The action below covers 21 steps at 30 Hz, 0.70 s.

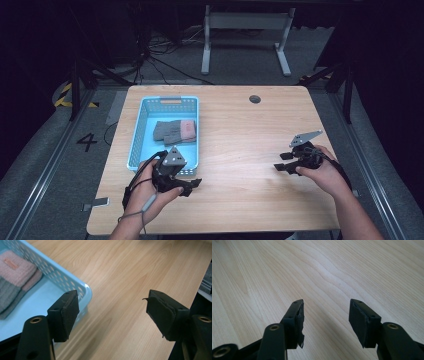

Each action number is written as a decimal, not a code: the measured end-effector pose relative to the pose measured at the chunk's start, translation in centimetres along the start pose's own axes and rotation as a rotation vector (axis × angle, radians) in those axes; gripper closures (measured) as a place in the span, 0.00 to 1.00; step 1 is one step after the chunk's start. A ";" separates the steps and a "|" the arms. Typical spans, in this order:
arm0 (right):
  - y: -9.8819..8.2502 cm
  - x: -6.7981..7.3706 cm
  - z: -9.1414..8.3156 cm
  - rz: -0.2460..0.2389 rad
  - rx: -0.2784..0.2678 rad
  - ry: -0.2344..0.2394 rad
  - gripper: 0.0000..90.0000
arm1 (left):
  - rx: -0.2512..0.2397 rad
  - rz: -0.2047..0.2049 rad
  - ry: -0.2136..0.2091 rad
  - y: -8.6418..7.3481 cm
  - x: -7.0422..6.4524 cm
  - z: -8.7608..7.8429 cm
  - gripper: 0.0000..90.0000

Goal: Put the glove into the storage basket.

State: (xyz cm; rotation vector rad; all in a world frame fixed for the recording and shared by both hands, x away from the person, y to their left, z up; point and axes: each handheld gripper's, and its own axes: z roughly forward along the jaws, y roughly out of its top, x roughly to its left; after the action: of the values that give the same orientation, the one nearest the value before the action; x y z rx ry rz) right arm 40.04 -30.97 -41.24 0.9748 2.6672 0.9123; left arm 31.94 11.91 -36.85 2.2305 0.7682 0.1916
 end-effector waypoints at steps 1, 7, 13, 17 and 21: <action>-0.2 -0.1 0.0 -0.002 0.000 0.001 0.52 | 0.007 0.005 -0.021 -0.4 0.1 0.2 0.30; -0.9 -0.5 0.3 0.006 0.003 0.001 0.51 | 0.039 0.022 -0.072 -2.5 0.6 1.6 0.29; -1.1 -0.6 0.4 0.009 -0.006 -0.011 0.52 | -0.044 -0.027 -0.086 -4.3 1.3 2.2 0.31; -0.9 -0.3 0.6 -0.002 -0.033 -0.014 0.52 | -0.058 -0.045 -0.054 -5.3 1.8 2.6 0.31; -1.1 -0.2 1.3 -0.014 -0.019 -0.004 0.52 | 0.006 -0.014 -0.011 -6.0 2.1 3.6 0.32</action>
State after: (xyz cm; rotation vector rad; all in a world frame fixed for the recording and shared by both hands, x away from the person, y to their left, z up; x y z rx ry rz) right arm 40.10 -31.09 -42.95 0.9520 2.6531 0.9304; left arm 32.17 14.13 -43.84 2.2300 0.7789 0.1702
